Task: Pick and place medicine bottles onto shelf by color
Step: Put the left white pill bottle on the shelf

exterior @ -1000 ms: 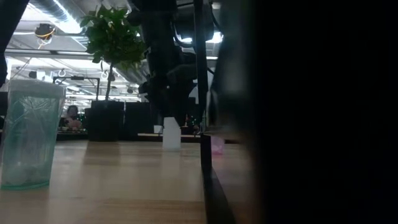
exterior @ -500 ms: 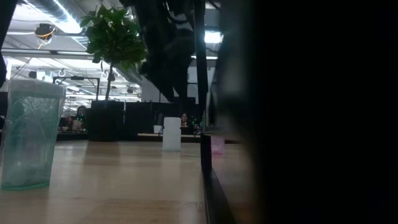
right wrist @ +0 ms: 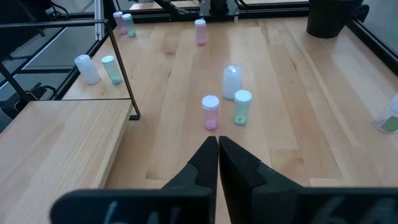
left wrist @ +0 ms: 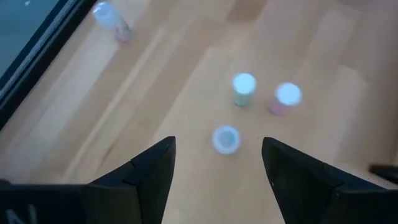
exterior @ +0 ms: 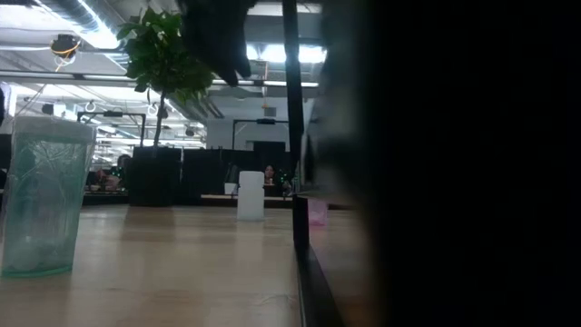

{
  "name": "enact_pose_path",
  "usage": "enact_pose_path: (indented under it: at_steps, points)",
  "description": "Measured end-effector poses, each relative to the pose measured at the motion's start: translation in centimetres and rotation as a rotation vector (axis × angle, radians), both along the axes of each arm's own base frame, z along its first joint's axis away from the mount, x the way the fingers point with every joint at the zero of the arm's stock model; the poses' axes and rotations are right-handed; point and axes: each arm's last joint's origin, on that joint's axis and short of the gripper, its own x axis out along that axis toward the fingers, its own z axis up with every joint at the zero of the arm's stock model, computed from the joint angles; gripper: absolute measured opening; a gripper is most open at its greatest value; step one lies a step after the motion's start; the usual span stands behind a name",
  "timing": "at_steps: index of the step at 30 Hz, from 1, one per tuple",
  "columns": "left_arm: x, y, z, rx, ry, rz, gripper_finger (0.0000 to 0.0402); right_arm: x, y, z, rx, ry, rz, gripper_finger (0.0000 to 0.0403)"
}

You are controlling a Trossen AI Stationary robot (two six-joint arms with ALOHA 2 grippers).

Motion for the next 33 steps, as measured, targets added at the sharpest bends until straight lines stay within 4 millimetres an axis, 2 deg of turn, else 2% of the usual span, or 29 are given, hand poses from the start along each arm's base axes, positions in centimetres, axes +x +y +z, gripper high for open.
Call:
enact_pose_path:
  at_steps: [8, 14, 19, 27, 33]
  points:
    - [-0.9, -5.0, -0.4, 0.004, -0.040, -0.058, 0.0232, 0.0, 0.0, 0.0, -0.001, 0.000, 0.000, 0.0018]
    - [-2.2, -6.9, -1.5, 0.003, -0.072, 0.035, 0.0232, 0.0, 0.0, 0.0, 0.002, -0.001, 0.000, 0.0018]
    - [-3.0, -7.2, -3.3, -0.017, -0.064, 0.102, 0.0232, 0.0, 0.0, 0.0, 0.001, -0.003, -0.001, 0.0018]
    - [-3.7, -6.3, -5.7, -0.009, -0.026, 0.180, 0.0232, 0.1, 0.0, 0.1, 0.001, -0.011, -0.001, 0.0018]
    - [-3.7, -5.5, -6.3, -0.006, -0.015, 0.222, 0.0232, 0.2, 0.0, 0.4, 0.094, -0.037, -0.023, 0.0018]
